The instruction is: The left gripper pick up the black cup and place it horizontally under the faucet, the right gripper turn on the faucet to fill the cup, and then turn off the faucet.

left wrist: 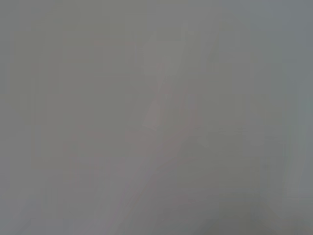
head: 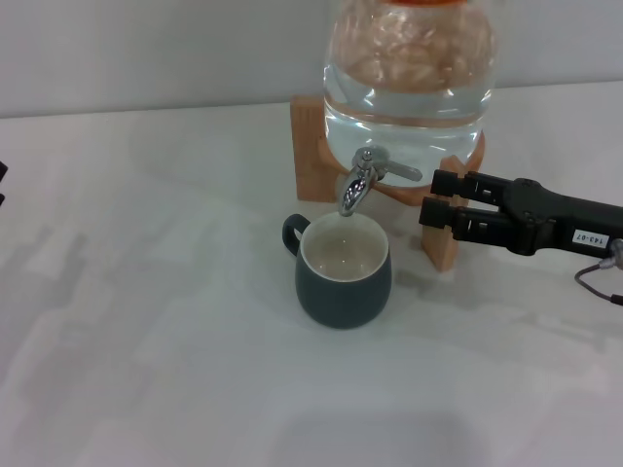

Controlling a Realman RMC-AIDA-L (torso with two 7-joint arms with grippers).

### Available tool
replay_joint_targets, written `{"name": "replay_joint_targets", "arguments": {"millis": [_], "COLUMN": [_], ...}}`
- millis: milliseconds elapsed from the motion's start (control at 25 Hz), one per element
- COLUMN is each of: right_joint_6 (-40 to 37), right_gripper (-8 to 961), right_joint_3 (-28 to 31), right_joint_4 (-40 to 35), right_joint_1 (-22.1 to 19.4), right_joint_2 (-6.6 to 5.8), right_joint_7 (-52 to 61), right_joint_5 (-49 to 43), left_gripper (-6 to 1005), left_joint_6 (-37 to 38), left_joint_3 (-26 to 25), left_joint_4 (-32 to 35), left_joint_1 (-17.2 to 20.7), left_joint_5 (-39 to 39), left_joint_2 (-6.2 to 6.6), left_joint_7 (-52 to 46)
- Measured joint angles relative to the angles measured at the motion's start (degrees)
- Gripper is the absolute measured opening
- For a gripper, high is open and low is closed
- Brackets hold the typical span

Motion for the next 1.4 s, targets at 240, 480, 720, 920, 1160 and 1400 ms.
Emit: {"name": "replay_joint_targets", "arguments": {"millis": [240, 480, 720, 920, 1160, 1400], "right_joint_6": [-0.25, -1.24, -2.01, -2.29, -3.07, -3.5], "right_gripper": [841, 841, 841, 841, 841, 841], "right_joint_3": [0.02, 0.01, -0.47, -0.12, -0.08, -0.52], "right_joint_4": [-0.03, -0.04, 0.11, 0.21, 0.17, 0.11], "right_joint_1": [-0.02, 0.45, 0.63, 0.65, 0.67, 0.68], "right_joint_2": [0.17, 0.26, 0.3, 0.3, 0.3, 0.3], "right_joint_7": [0.0, -0.11, -0.11, -0.16, -0.13, -0.06], "right_joint_5": [0.0, 0.07, 0.69, 0.69, 0.69, 0.69], "left_gripper": [493, 493, 494, 494, 494, 494], "left_joint_6": [0.04, -0.29, -0.37, -0.53, -0.72, -0.74], "left_joint_3": [0.11, 0.07, -0.1, -0.1, -0.03, -0.11], "left_joint_4": [0.02, 0.02, 0.02, 0.02, 0.01, -0.24], "left_joint_1": [-0.04, 0.47, 0.74, 0.82, 0.82, 0.83], "left_joint_5": [0.0, 0.0, 0.0, 0.0, 0.0, 0.0], "left_joint_2": [0.02, 0.09, 0.1, 0.09, 0.07, -0.01], "left_joint_7": [-0.12, -0.15, -0.24, -0.32, -0.33, -0.33]}}
